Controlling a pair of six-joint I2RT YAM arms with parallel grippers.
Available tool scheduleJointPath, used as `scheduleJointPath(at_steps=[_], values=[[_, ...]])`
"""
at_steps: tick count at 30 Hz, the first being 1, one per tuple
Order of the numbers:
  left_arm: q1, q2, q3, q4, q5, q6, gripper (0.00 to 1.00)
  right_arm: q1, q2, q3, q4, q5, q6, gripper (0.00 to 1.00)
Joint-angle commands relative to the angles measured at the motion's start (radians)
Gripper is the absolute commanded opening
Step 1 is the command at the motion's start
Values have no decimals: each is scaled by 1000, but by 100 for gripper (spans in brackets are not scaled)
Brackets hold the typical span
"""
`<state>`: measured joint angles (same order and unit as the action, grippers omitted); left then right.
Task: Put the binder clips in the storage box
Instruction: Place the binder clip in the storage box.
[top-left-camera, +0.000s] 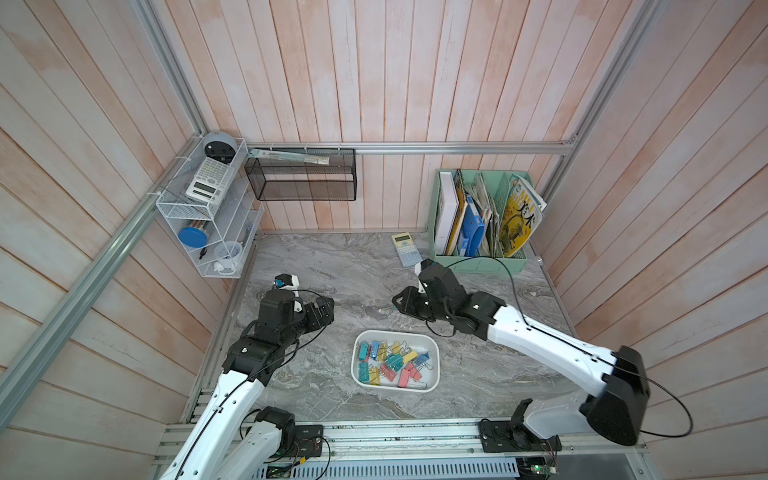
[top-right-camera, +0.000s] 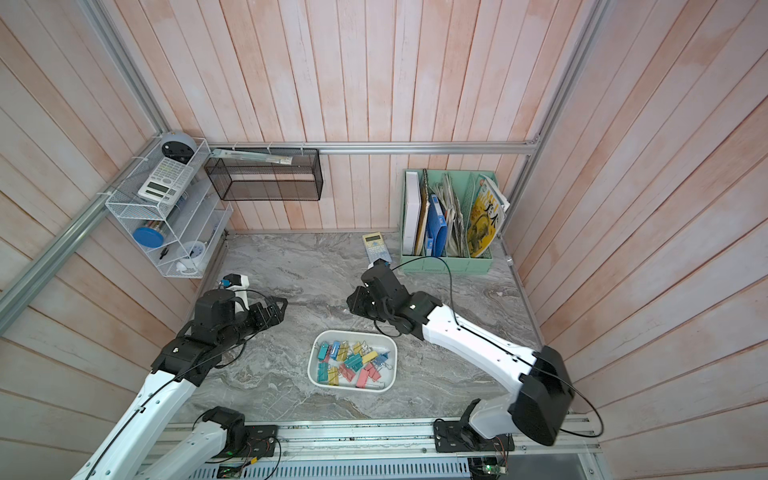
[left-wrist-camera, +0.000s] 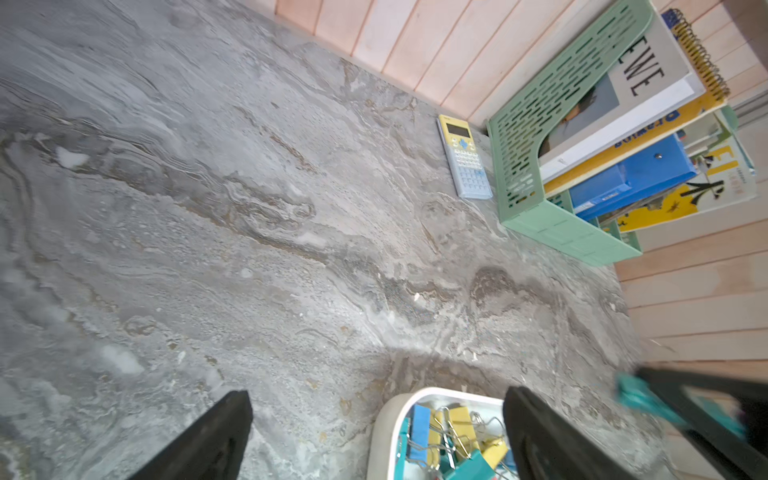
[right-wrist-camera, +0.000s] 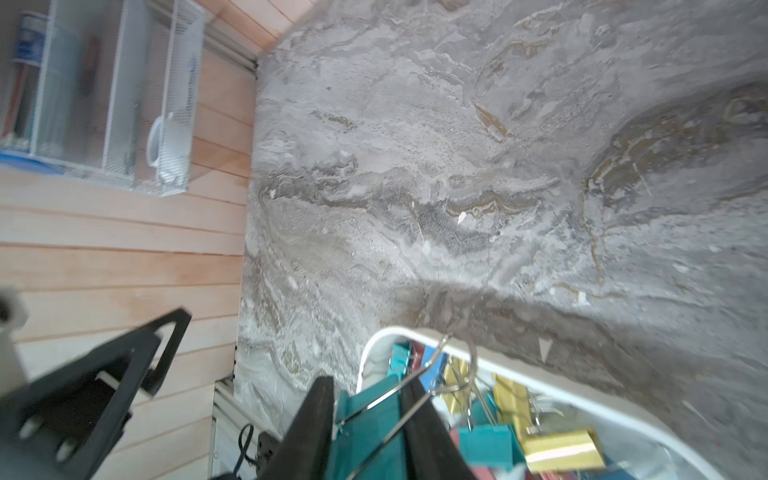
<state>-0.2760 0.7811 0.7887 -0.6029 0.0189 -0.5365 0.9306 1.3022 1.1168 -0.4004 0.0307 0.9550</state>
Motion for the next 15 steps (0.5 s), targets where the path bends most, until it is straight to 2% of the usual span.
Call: scheduleJointPath(at_steps=[1, 3, 5, 8, 9, 10, 13, 15], values=[[3, -59, -43, 69, -147, 51, 100, 108, -74, -161, -168, 158, -90, 18], [3, -92, -83, 120, -150, 92, 100, 143, -94, -258, -159, 134, -73, 20], [3, -105, -115, 149, -158, 126, 100, 145, -62, -280, -138, 90, -106, 27], [2, -102, -146, 152, -154, 179, 100, 144, 30, -185, -194, 79, -196, 59], [2, -101, -151, 146, -145, 192, 100, 144, 53, -147, -234, 87, -218, 65], [2, -103, -156, 135, -128, 211, 100, 145, 71, -104, -291, 117, -232, 73], [2, -126, -188, 138, -128, 221, 100, 145, 31, -78, -335, 220, -232, 83], [2, -143, -212, 156, -177, 233, 100, 145, -43, -100, -332, 388, -163, 86]])
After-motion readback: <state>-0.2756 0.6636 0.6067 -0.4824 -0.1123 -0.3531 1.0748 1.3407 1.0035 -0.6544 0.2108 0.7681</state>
